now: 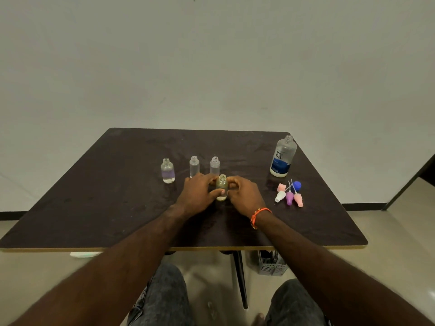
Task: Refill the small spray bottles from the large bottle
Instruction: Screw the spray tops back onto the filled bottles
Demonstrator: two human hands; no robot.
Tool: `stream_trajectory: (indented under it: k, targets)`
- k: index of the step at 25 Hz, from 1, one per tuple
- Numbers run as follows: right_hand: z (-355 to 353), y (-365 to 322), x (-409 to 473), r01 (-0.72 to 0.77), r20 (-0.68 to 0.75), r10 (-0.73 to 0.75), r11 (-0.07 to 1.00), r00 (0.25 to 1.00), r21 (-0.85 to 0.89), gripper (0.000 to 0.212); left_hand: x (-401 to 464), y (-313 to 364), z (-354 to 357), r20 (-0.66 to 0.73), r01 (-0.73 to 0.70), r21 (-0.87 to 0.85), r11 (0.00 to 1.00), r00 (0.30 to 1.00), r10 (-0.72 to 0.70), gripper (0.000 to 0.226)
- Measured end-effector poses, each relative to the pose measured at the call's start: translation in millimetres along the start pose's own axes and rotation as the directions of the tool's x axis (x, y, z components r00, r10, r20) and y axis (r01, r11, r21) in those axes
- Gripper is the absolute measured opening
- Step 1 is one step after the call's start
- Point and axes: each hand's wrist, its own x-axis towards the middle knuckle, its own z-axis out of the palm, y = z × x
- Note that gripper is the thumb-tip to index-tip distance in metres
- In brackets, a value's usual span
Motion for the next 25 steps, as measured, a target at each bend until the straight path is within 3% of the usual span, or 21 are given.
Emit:
stream_trajectory:
  k: [7, 10, 12, 16, 20, 25]
  targets:
    - [19, -11, -12, 0.057, 0.015, -0.057, 0.998, 0.998, -0.002, 0.041, -16, -15, -7, -0.064, 0.035, -0.046, 0.998, 0.997, -0.038, 0.048]
    - [3, -5, -14, 0.111, 0.021, -0.109, 0.968, 0.994, -0.223, 0.040, -18, -14, -6, -0.073, 0.042, -0.027, 0.999, 0.996, -0.044, 0.050]
    - [-25, 3, -12, 0.137, 0.023, -0.145, 0.860, 0.989, -0.491, 0.037, -19, -14, -6, -0.074, 0.042, -0.036, 0.998, 0.996, -0.045, 0.051]
    - [-84, 21, -11, 0.068, 0.032, -0.081, 0.487, 0.996, -0.871, 0.028, -19, -18, -5, -0.055, 0.041, -0.056, 0.998, 0.997, -0.045, 0.056]
    - [-98, 32, -15, 0.075, 0.080, 0.006, 0.271, 0.997, -0.960, 0.029, -21, -19, -2, -0.065, 0.057, -0.067, 0.996, 0.996, -0.061, 0.050]
    - [-85, 32, -19, 0.150, 0.155, 0.007, 0.200, 0.988, -0.968, 0.026, -20, -22, -1, -0.073, 0.048, -0.042, 0.998, 0.996, -0.051, 0.040]
